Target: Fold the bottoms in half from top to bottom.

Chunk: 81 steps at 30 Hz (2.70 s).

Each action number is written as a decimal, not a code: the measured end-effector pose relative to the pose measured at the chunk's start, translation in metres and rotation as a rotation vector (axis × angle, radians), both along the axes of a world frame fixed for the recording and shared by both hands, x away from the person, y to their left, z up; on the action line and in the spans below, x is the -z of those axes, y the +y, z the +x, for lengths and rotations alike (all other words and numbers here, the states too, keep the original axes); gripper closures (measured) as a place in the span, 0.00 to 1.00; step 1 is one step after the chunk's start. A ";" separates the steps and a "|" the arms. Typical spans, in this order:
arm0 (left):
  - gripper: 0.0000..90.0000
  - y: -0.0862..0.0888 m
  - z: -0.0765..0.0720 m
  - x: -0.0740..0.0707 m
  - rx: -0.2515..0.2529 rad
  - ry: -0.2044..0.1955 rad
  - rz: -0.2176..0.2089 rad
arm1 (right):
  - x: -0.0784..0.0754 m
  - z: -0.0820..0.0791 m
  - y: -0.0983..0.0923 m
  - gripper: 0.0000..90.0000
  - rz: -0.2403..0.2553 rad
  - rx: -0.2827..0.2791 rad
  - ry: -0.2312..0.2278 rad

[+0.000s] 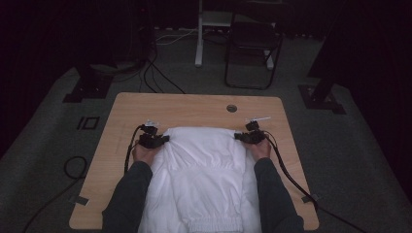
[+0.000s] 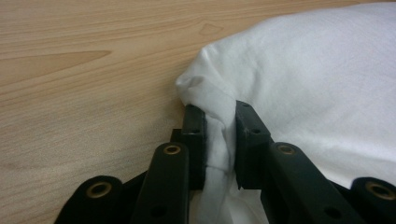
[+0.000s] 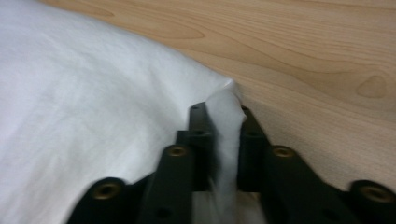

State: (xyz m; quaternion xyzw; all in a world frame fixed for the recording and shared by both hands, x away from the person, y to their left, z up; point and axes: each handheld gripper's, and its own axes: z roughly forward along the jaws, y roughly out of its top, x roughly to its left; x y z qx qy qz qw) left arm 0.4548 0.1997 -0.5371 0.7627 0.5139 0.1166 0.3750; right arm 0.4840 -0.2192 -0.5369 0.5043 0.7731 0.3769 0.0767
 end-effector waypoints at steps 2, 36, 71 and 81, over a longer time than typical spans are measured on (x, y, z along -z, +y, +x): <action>0.93 0.003 0.000 -0.003 -0.006 0.011 -0.014 | -0.002 -0.002 -0.007 0.93 0.038 0.019 -0.008; 0.94 0.032 -0.155 -0.041 0.262 -0.100 -0.152 | -0.050 -0.167 -0.056 0.93 0.123 -0.227 -0.240; 0.94 -0.001 -0.085 0.005 0.068 -0.124 0.057 | 0.005 -0.119 -0.025 0.93 -0.018 -0.122 -0.101; 0.95 0.009 -0.091 -0.023 0.016 -0.177 -0.056 | -0.003 -0.121 -0.025 0.93 0.022 -0.045 -0.179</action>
